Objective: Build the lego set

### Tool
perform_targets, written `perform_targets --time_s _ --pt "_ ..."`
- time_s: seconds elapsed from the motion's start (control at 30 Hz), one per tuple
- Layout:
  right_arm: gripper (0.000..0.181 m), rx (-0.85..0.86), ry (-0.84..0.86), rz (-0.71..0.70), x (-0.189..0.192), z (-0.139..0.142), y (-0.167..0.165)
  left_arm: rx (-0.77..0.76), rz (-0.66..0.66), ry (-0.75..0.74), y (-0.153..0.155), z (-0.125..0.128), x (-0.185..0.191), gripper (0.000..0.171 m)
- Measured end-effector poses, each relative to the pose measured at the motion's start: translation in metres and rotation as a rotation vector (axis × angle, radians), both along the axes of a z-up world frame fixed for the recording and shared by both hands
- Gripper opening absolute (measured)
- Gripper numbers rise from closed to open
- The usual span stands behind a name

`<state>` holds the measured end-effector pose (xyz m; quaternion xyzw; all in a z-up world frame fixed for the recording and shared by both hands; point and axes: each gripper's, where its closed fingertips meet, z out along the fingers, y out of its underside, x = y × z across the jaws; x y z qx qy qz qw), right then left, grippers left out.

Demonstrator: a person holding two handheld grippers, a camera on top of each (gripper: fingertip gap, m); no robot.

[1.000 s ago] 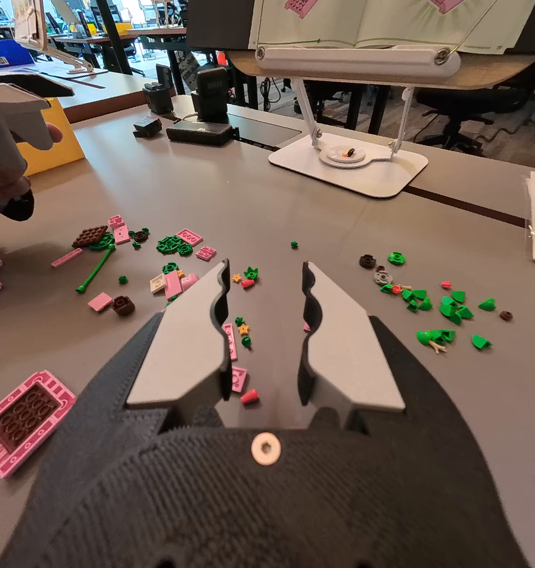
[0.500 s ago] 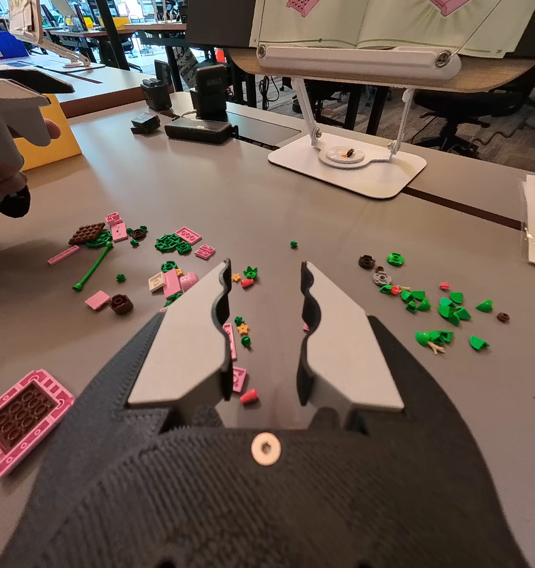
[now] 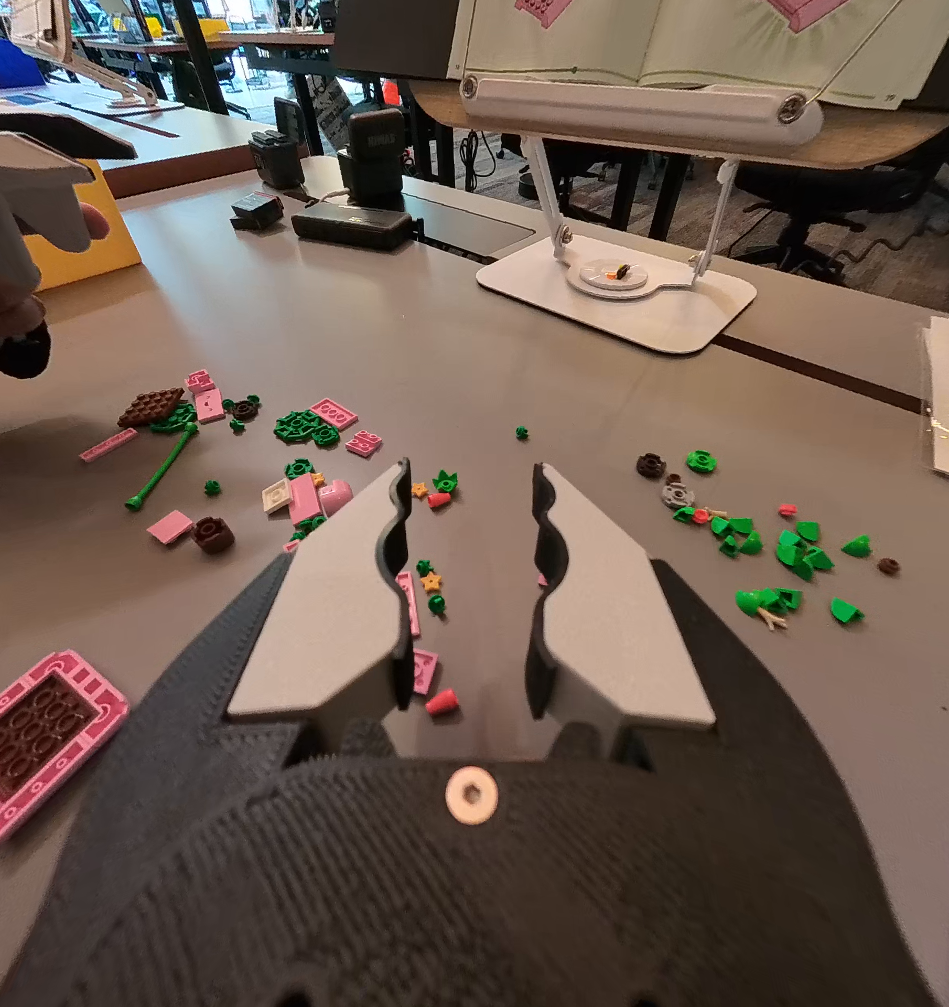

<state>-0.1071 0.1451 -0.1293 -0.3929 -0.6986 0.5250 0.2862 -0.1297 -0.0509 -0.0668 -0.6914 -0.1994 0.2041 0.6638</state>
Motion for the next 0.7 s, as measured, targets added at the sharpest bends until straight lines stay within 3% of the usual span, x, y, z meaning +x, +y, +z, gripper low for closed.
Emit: perform_targets --time_s 0.57,0.7 --pt "0.047 0.076 0.002 0.006 0.002 -0.004 0.007 -0.026 -0.002 -0.005 0.002 -0.005 0.000 0.034" --pt "0.050 0.000 0.006 0.058 0.008 0.006 0.000 -0.039 -0.003 -0.036 0.002 -0.010 -0.001 0.034"
